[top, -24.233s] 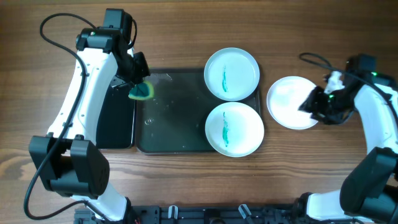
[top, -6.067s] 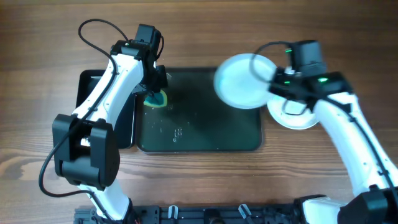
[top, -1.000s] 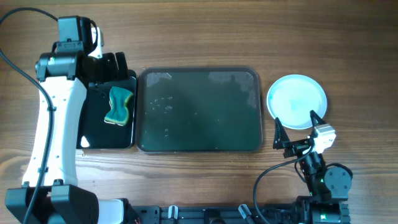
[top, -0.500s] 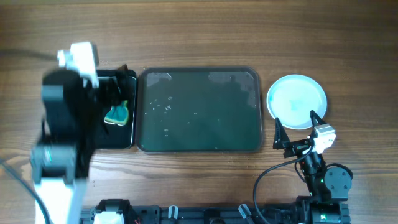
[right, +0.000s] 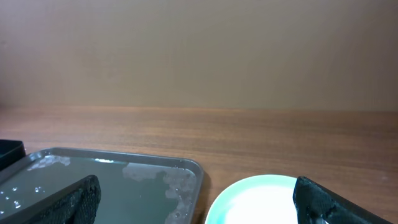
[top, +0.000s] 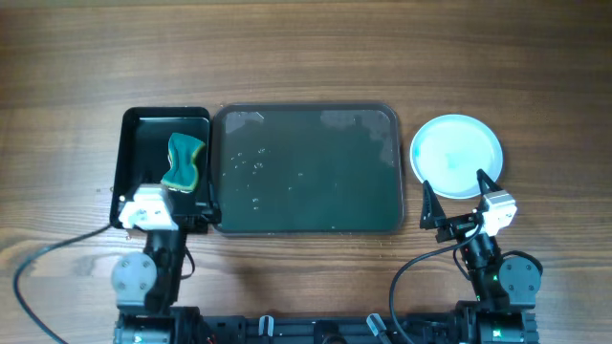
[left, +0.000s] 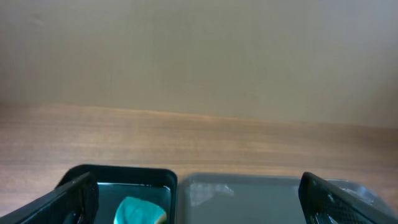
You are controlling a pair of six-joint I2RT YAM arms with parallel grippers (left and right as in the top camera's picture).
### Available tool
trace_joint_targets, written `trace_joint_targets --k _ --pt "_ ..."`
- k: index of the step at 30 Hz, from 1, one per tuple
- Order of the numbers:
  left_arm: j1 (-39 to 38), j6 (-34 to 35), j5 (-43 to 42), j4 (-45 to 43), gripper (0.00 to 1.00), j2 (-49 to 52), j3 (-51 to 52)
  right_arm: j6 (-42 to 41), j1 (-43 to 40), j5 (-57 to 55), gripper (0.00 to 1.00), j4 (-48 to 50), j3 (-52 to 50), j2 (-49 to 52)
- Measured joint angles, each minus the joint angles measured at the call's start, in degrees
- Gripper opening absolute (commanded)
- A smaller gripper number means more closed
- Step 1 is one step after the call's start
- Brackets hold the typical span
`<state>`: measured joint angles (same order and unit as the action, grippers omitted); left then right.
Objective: Clean dirty plates on tray and stack at the side
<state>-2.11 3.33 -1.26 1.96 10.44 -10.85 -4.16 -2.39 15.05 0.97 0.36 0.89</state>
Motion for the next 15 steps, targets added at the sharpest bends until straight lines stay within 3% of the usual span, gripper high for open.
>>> trace_joint_targets --k 15 --pt "0.0 0.0 0.5 -0.7 1.00 -9.6 8.5 0.0 0.0 0.0 1.00 0.0 0.0 0.0"
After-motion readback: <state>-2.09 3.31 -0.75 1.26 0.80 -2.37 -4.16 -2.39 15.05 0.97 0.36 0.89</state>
